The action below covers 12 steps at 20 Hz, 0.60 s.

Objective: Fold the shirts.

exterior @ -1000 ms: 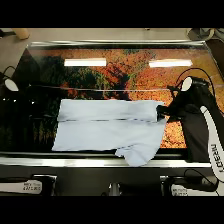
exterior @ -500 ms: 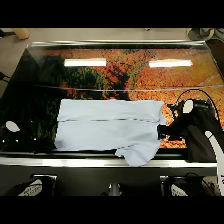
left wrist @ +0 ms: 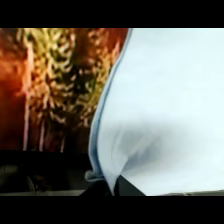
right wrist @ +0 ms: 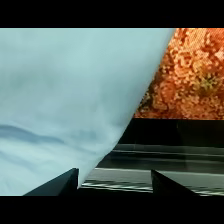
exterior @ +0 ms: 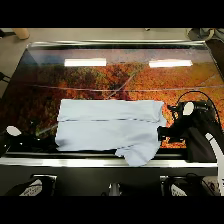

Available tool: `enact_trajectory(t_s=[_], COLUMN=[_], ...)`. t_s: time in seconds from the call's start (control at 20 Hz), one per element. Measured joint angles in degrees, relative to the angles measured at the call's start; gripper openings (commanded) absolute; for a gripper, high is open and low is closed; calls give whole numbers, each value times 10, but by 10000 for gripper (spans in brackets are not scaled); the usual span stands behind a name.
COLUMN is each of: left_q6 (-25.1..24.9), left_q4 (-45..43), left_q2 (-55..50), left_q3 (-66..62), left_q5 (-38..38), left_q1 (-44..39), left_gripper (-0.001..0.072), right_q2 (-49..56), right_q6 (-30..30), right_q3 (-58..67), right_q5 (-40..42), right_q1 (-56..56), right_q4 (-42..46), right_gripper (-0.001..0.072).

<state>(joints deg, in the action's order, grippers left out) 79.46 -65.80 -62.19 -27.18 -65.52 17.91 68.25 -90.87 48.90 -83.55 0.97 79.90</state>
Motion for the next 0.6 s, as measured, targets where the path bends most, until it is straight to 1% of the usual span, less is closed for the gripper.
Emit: enact_trajectory(t_s=[0.1,0.25,0.45,0.5,0.55,0.6], left_q6=[0,0,-6,-7,-9,-9], left_q4=[1,1,2,2,2,2], left_q2=[0,1,2,2,2,2], left_q3=[1,1,1,1,1,1], left_q5=[3,6,7,7,7,7], left_q1=[0,0,0,0,0,0], left_gripper=[27,28,28,28,28,28], right_q2=[-14,-51,-82,-86,-88,-90], right_q6=[0,12,25,27,28,29], right_q3=[-21,-85,-174,-192,-205,-217], right_q5=[4,24,78,94,109,127], right_q1=[0,0,0,0,0,0], right_q4=[-11,-54,-108,-116,-121,-125], right_gripper=[485,485,483,411,260,63])
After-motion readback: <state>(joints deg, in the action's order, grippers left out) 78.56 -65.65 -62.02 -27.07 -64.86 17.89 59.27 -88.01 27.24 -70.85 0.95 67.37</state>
